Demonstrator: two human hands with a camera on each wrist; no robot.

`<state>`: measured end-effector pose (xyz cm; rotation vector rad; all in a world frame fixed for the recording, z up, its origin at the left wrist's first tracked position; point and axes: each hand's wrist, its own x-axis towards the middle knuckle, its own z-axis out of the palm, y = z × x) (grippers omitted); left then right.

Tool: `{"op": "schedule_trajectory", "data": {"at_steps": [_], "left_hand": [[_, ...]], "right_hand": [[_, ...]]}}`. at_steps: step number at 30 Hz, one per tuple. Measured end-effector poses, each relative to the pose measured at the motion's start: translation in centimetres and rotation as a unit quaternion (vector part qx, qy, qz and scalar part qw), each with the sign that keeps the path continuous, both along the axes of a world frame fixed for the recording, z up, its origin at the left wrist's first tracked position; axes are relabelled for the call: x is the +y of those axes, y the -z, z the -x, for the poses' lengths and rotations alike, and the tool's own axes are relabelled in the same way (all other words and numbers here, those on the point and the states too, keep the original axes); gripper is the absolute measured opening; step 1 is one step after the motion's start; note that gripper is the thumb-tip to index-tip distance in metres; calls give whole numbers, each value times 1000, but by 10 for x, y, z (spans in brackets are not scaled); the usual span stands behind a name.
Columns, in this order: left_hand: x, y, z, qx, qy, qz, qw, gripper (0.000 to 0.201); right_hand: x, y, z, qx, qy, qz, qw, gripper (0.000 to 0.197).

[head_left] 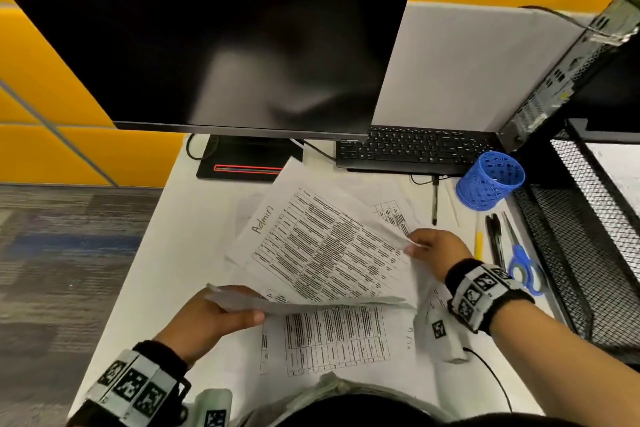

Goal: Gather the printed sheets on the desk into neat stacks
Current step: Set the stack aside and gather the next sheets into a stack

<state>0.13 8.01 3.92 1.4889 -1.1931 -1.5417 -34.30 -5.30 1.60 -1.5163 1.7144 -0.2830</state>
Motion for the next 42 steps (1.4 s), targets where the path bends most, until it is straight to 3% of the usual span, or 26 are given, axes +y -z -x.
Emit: {"op": "schedule_trajectory", "data": {"at_steps": [5,7,9,13,16,20,25,29,31,35,38,40,42], "left_hand": [[-8,12,-3,49,-144,13,988,95],[-13,16,-3,85,-185,8,979,90],[-17,14,0,116,-190,0,975,82],[-25,9,7,145,-168,1,975,93],[-29,-2,12,159,-160,26,974,74],[-22,-18,13,167,-120,40,978,70],[-10,-21,10,163,-23,28,986,102],[-3,-23,10,115,64,-6,991,66],[0,-20,8,82,60,1,995,56],[3,-19,5,65,-2,23,998,57],[3,-18,7,129,-93,17,987,62],[-1,-14,7,202,-166,11,965,68],[-9,-12,7,235,-218,9,947,62]], "right_hand": [[15,0,13,-133,68,-19,989,26],[23,6,12,-176,82,-36,980,29],[31,15,9,-201,81,-52,975,34],[39,22,-2,-188,41,-70,979,40],[41,16,-11,-119,-19,-91,989,44],[34,8,-15,5,-47,-56,997,46],[26,14,-26,-39,-74,-48,995,39],[20,18,-47,118,-149,-65,979,56],[20,20,-52,175,-183,-72,965,50],[24,18,-50,63,-111,-45,991,23],[16,13,-33,4,-45,-1,999,17],[12,7,-20,-77,26,12,997,16],[10,-2,-11,-146,76,24,986,20]]}}
